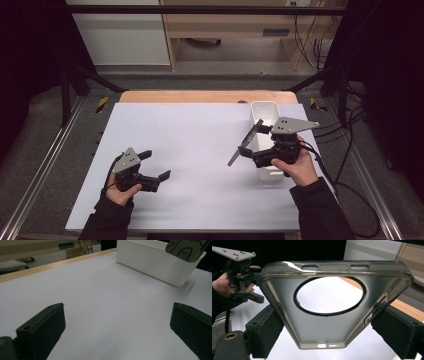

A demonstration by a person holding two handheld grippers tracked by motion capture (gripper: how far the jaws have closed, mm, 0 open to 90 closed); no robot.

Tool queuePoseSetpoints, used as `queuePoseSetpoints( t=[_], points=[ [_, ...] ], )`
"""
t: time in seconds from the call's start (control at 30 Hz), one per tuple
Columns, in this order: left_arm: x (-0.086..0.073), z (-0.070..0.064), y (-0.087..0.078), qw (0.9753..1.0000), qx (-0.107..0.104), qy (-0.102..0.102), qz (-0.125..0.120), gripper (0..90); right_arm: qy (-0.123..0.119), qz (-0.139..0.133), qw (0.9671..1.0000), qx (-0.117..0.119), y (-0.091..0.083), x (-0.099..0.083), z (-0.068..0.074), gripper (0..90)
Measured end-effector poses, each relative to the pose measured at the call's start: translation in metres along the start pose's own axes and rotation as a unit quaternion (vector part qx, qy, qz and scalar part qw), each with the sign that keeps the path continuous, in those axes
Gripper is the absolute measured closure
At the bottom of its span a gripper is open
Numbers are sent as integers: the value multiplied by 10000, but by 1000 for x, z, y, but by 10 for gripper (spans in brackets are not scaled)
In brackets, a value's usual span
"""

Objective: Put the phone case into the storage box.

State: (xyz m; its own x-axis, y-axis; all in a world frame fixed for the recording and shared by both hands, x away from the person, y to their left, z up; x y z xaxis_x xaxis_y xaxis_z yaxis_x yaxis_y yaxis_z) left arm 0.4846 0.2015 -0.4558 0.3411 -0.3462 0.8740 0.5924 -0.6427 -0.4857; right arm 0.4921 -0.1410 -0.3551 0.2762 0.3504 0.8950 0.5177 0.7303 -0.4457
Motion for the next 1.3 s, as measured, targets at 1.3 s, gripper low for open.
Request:
queuePoseSetpoints(
  t=[1.3],
  points=[
    [-23,35,-18,9979,577,-276,-143,0,445,99,9903,-1311,-15,30,-43,117]
  ],
)
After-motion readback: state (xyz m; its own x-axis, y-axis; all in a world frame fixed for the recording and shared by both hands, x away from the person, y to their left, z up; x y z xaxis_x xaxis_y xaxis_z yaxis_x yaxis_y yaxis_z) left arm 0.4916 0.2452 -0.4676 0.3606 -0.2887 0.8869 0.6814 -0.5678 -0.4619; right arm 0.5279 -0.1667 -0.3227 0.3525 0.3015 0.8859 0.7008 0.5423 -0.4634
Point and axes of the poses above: each handheld gripper's, and its own axes: y roughly forward along the jaws, x roughly out of its top, z roughly to its left, the point moved 6 cm from there along y, roughly forward along the jaws, and after that the axes turned 7 degrees about z, right-handed, at the moved point
